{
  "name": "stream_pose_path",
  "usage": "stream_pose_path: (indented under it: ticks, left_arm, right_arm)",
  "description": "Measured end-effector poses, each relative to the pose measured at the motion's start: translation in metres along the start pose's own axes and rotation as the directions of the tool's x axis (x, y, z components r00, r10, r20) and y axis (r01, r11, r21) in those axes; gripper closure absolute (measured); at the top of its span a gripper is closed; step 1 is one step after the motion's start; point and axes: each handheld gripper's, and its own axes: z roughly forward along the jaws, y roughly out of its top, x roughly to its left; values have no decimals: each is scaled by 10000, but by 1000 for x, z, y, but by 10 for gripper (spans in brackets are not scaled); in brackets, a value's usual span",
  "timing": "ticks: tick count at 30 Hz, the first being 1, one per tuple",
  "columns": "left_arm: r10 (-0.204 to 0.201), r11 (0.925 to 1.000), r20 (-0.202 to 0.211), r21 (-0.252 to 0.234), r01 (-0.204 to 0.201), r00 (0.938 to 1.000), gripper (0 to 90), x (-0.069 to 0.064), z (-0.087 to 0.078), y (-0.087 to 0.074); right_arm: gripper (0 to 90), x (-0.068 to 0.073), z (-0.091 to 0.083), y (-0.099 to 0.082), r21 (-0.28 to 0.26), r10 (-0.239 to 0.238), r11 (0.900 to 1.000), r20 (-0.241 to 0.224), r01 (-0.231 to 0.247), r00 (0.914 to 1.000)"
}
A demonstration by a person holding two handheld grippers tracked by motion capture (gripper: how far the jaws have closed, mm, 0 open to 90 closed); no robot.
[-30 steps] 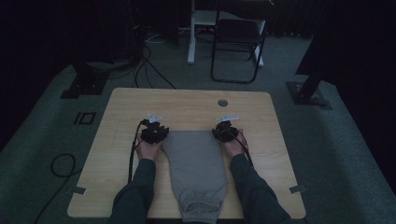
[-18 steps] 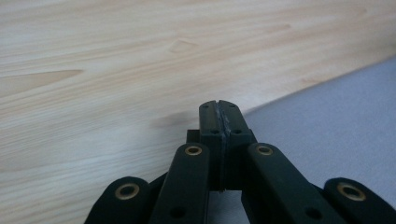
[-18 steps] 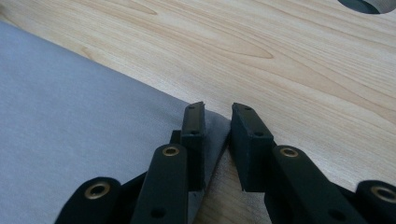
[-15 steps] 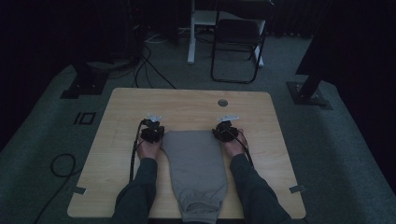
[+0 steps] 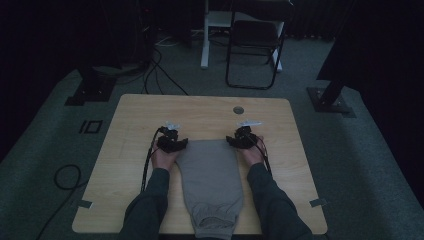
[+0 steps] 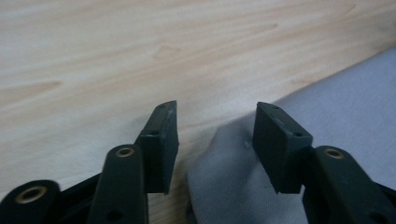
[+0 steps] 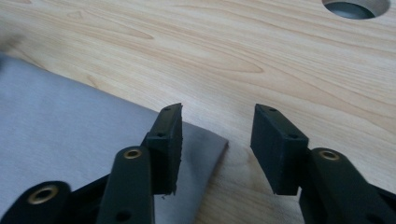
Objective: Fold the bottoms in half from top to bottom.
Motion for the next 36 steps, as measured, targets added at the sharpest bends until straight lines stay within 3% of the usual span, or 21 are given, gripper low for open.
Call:
stream_pose_path:
  ticks: [6, 8, 15, 25, 27, 32, 33, 36]
  left_arm:
    - [86, 9995, 100, 303, -89, 9999, 481, 4, 2, -3]
    - [-58, 9994, 323, 331, 47, 9995, 481, 7, 2, -4]
    - [-230, 9990, 480, 386, 212, 9986, 478, 15, -4, -8]
    - [-362, 9990, 702, -243, 380, 9969, 485, 14, -14, -8]
    - [-222, 9992, 692, -302, 243, 9974, 489, 13, -16, -8]
    - [-5, 10000, 891, 16, 4, 9960, 465, 9, -13, -12]
    - [28, 9996, 819, 276, -51, 9966, 457, 9, -10, -14]
    - [83, 9993, 982, 350, -118, 9951, 438, 10, -9, -16]
  right_arm:
    - [444, 4, 8, 3, 444, -324, 9984, -346, 340, 9989]
    - [442, 5, 11, 2, 592, -418, 9973, -341, 438, 9985]
    - [456, 7, 12, 1, 563, -778, 9952, -483, 805, 9958]
    - [420, 10, 17, 3, 429, -873, 9949, -845, 912, 9926]
    - [421, 11, 17, 3, 429, -908, 9946, -879, 948, 9920]
    - [451, 15, 17, 3, 442, -1159, 9918, -819, 1198, 9899]
    - [460, 16, 17, 2, 461, -1256, 9905, -761, 1293, 9892]
    - [587, 19, 16, 3, 566, -1394, 9880, -716, 1436, 9876]
